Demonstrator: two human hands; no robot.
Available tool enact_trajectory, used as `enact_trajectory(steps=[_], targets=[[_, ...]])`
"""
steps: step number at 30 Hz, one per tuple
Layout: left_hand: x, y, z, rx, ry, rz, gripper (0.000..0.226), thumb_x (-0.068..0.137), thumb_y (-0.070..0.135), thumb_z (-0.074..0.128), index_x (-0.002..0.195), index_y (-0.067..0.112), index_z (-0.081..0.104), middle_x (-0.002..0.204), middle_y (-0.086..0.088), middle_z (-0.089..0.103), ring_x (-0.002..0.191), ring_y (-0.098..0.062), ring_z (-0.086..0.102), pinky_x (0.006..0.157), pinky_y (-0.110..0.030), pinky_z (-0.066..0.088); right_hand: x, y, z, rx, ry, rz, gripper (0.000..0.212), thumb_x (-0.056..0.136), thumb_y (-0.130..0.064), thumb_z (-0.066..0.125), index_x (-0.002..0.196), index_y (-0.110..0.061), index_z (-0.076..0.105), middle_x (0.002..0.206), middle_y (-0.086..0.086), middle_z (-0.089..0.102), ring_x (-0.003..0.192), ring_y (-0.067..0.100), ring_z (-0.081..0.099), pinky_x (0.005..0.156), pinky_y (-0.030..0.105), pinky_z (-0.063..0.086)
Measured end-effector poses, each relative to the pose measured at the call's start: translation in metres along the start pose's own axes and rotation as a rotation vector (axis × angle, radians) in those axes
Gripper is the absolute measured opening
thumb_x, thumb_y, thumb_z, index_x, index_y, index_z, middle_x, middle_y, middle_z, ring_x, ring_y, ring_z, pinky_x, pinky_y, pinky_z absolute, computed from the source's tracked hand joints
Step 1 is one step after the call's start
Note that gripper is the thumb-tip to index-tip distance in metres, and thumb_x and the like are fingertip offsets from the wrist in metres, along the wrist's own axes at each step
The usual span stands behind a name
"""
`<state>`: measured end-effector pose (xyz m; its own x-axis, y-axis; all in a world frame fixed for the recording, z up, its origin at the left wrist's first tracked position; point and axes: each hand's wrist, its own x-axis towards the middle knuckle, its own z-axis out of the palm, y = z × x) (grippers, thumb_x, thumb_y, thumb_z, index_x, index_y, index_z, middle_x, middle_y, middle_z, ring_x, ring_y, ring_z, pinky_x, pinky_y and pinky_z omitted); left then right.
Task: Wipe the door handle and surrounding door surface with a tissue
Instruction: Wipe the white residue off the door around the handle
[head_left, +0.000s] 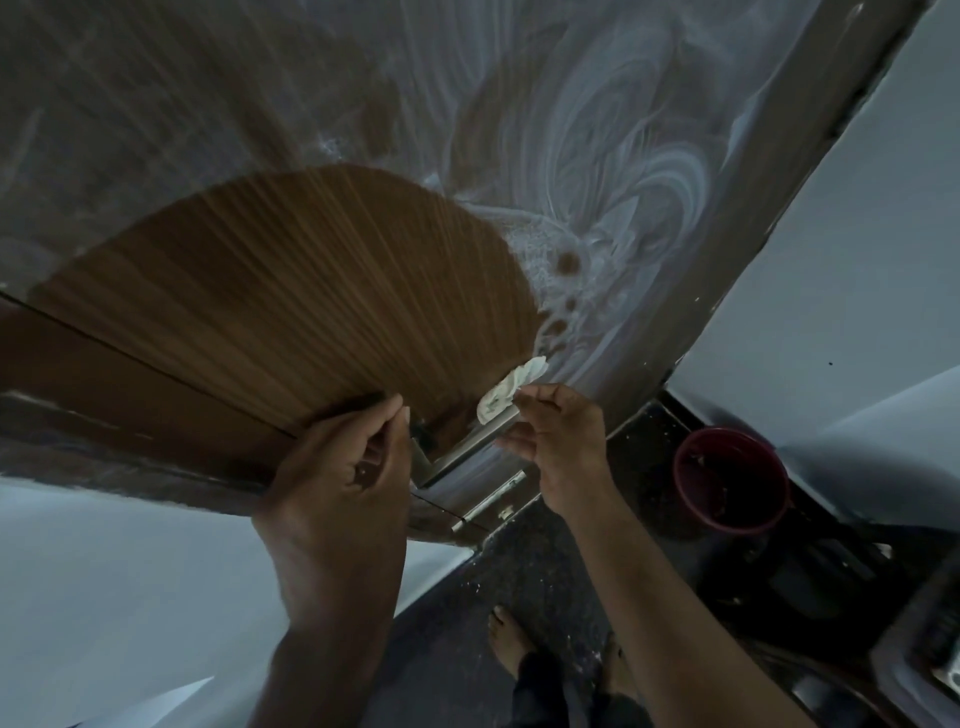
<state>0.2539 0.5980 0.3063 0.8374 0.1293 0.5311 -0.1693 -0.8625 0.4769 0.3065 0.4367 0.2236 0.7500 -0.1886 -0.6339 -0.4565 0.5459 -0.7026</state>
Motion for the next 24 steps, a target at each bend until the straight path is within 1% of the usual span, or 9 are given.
enact_trajectory(steps=[2, 6, 8, 10, 13, 16, 18, 20, 24], targets=[[-0.001, 0.0, -0.001, 0.002, 0.003, -0.002, 0.012, 0.091, 0.017, 0.078, 0.101, 0.011, 0.082, 0.097, -0.002, 0.079, 0.078, -0.004, 0.066, 0.082, 0.001, 0.043, -0.002, 0.001, 0.003, 0.07, -0.028, 0.013, 0.01, 0.093, 0.002, 0.061, 0.102, -0.001, 0.064, 0.083, 0.008, 0.068, 0.056, 0.01, 0.069, 0.063, 0.033, 0.061], [-0.001, 0.0, -0.001, 0.001, 0.025, 0.035, 0.012, 0.09, 0.016, 0.079, 0.099, 0.009, 0.082, 0.095, -0.002, 0.079, 0.077, -0.006, 0.066, 0.082, 0.0, 0.044, 0.0, -0.002, 0.0, 0.307, -0.015, -0.088, 0.03, 0.089, 0.01, 0.06, 0.094, -0.015, 0.077, 0.107, 0.014, 0.073, 0.098, 0.023, 0.073, 0.074, 0.03, 0.061], [-0.001, 0.0, 0.0, -0.004, 0.035, 0.03, 0.012, 0.09, 0.015, 0.079, 0.099, 0.009, 0.082, 0.095, -0.003, 0.079, 0.078, -0.006, 0.067, 0.082, -0.001, 0.044, -0.002, -0.002, 0.001, 0.348, 0.015, -0.189, 0.033, 0.087, 0.015, 0.06, 0.1, -0.009, 0.077, 0.109, 0.015, 0.072, 0.101, 0.025, 0.072, 0.075, 0.029, 0.062], [-0.001, 0.0, 0.001, -0.012, 0.031, 0.03, 0.012, 0.089, 0.015, 0.079, 0.099, 0.009, 0.082, 0.094, -0.003, 0.079, 0.077, -0.006, 0.066, 0.078, -0.006, 0.048, -0.002, -0.002, 0.002, 0.31, 0.044, -0.263, 0.023, 0.088, 0.015, 0.06, 0.1, 0.001, 0.074, 0.11, 0.017, 0.072, 0.103, 0.027, 0.071, 0.076, 0.028, 0.062], [-0.002, 0.002, 0.004, -0.029, 0.04, 0.05, 0.011, 0.089, 0.013, 0.079, 0.099, 0.008, 0.082, 0.092, -0.003, 0.079, 0.075, -0.009, 0.069, 0.074, -0.017, 0.052, -0.001, 0.003, 0.002, 0.18, 0.049, -0.337, 0.02, 0.084, 0.01, 0.067, 0.097, -0.003, 0.074, 0.108, 0.017, 0.073, 0.099, 0.024, 0.073, 0.076, 0.025, 0.06], [-0.002, 0.003, 0.007, -0.045, 0.011, 0.106, 0.011, 0.09, 0.012, 0.079, 0.099, 0.006, 0.082, 0.093, -0.005, 0.079, 0.077, -0.013, 0.074, 0.072, -0.025, 0.059, 0.007, 0.016, 0.0, -0.23, 0.144, -0.628, 0.029, 0.077, 0.002, 0.078, 0.102, -0.011, 0.073, 0.107, 0.005, 0.069, 0.093, 0.009, 0.071, 0.074, 0.015, 0.056], [0.0, 0.002, 0.012, -0.047, -0.024, 0.152, 0.012, 0.092, 0.013, 0.077, 0.099, 0.006, 0.082, 0.093, -0.006, 0.079, 0.078, -0.015, 0.075, 0.074, -0.023, 0.059, 0.016, 0.026, 0.0, -0.409, 0.206, -0.747, 0.026, 0.077, -0.004, 0.081, 0.101, -0.01, 0.073, 0.104, 0.003, 0.069, 0.088, 0.006, 0.07, 0.074, 0.013, 0.056], [0.002, 0.002, 0.017, -0.059, -0.044, 0.18, 0.013, 0.092, 0.014, 0.075, 0.099, 0.005, 0.082, 0.091, -0.006, 0.079, 0.076, -0.015, 0.074, 0.076, -0.019, 0.056, 0.022, 0.038, -0.001, -0.472, 0.259, -0.725, 0.019, 0.078, -0.009, 0.08, 0.097, -0.008, 0.075, 0.097, 0.002, 0.072, 0.08, 0.003, 0.069, 0.071, 0.012, 0.056], [0.003, 0.002, 0.02, -0.042, -0.035, 0.204, 0.012, 0.092, 0.011, 0.077, 0.101, 0.003, 0.081, 0.092, -0.007, 0.079, 0.075, -0.018, 0.075, 0.073, -0.023, 0.055, 0.017, 0.051, 0.002, -0.499, 0.253, -0.723, 0.015, 0.078, -0.009, 0.079, 0.093, -0.009, 0.076, 0.084, 0.003, 0.074, 0.067, 0.006, 0.068, 0.062, 0.016, 0.056]])
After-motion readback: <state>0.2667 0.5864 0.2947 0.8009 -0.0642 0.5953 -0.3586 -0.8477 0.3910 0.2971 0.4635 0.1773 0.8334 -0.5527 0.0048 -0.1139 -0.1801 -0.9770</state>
